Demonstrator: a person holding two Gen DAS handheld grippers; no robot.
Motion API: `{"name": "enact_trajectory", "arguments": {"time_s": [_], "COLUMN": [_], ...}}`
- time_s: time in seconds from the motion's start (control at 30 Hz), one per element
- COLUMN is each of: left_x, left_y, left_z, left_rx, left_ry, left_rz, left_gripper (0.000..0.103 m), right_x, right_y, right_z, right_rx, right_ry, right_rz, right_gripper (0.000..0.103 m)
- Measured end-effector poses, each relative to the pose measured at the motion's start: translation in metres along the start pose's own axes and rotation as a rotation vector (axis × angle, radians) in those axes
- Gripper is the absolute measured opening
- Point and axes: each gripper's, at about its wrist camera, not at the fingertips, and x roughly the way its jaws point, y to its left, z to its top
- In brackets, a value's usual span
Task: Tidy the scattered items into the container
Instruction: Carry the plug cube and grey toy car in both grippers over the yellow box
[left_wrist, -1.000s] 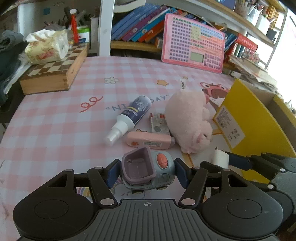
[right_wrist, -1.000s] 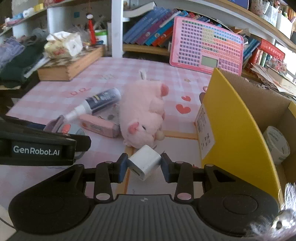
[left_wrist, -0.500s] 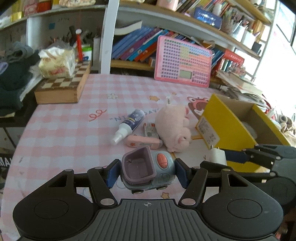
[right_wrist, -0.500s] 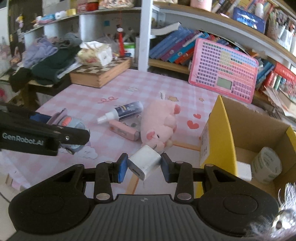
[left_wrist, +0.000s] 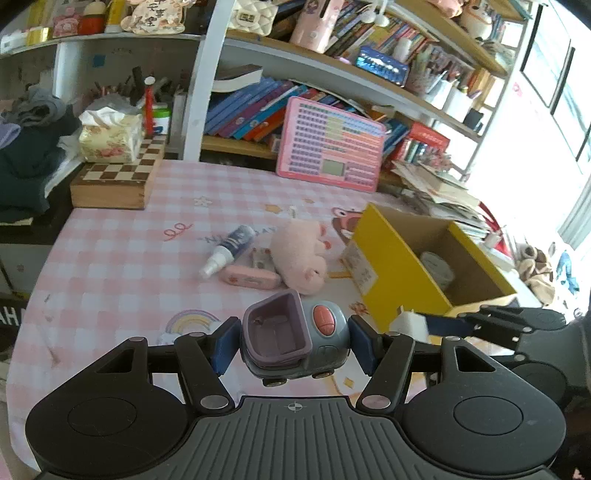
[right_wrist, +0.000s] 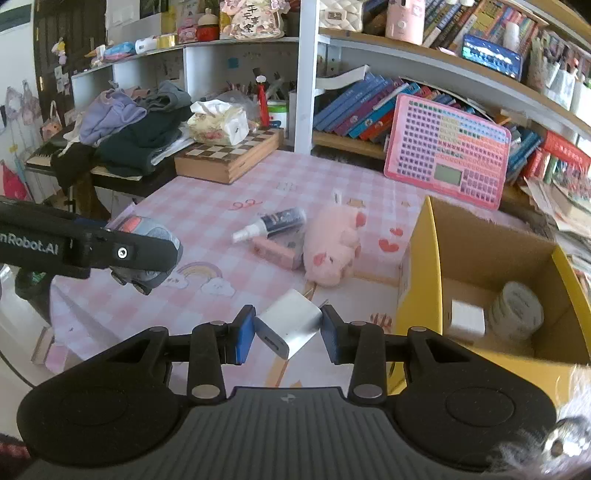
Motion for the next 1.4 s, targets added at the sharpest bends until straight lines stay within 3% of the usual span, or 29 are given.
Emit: {"name": "enact_trajectory", "arguments": {"time_s": [0.6, 1.4], "left_x": [-0.043, -0.037], "left_y": [-0.011, -0.033], "left_z": [-0.031, -0.044], "left_rx": [0.019, 0.054], "left_ry": [0.010, 0.045], "left_rz": [-0.123, -0.265], "left_gripper": [0.063, 0.063], "right_x": [-0.053, -0.084], "right_y": [0.033, 0.027], "right_z": [-0.035, -0.053], "right_rx": [0.061, 0.107], "right_ry": [0.007, 0.054], "right_rz": [-0.060, -0.188], "right_gripper": [0.036, 0.036]}}
